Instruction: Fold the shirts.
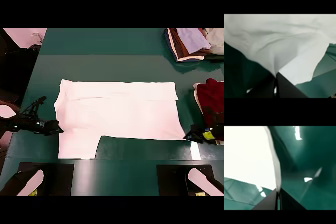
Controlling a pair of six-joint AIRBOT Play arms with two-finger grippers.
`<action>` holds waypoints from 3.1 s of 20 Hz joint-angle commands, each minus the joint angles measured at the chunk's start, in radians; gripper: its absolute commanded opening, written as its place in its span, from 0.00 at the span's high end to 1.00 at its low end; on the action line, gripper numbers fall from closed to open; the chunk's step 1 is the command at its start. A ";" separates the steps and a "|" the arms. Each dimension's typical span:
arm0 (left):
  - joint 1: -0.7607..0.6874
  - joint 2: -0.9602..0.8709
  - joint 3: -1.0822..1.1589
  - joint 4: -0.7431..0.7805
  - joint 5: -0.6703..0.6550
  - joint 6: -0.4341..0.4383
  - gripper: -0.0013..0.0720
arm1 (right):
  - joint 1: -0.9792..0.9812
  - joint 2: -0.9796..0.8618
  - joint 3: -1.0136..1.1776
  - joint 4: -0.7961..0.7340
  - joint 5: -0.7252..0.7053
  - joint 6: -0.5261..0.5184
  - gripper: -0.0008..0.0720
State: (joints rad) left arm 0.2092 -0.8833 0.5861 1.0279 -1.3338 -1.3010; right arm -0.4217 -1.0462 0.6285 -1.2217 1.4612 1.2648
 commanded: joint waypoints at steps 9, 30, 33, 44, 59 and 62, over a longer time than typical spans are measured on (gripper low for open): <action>-0.095 0.277 0.152 -0.029 -0.145 -0.129 0.95 | 0.114 0.275 0.216 -0.181 0.180 0.117 0.97; -0.092 -0.438 0.489 -0.090 0.433 -0.002 0.08 | 0.345 -0.620 0.900 0.129 -0.137 0.156 0.32; -0.092 -0.438 0.563 -0.087 0.244 0.000 0.08 | 0.318 -0.604 0.907 0.129 -0.015 0.082 0.32; -0.155 -0.436 0.570 -0.092 0.173 0.001 0.95 | 0.072 -0.579 0.629 0.194 0.037 0.006 0.32; -0.473 -0.448 0.571 -0.118 0.478 -0.008 0.95 | 0.206 -0.579 0.490 0.366 -0.102 -0.156 0.97; -0.527 -0.520 0.592 -0.146 0.467 -0.005 0.95 | 0.240 -0.576 0.589 0.366 0.066 -0.108 0.97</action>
State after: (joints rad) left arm -0.2661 -1.3563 1.1629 0.9054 -0.8902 -1.3067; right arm -0.2134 -1.6260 1.1503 -0.8700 1.3933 1.1198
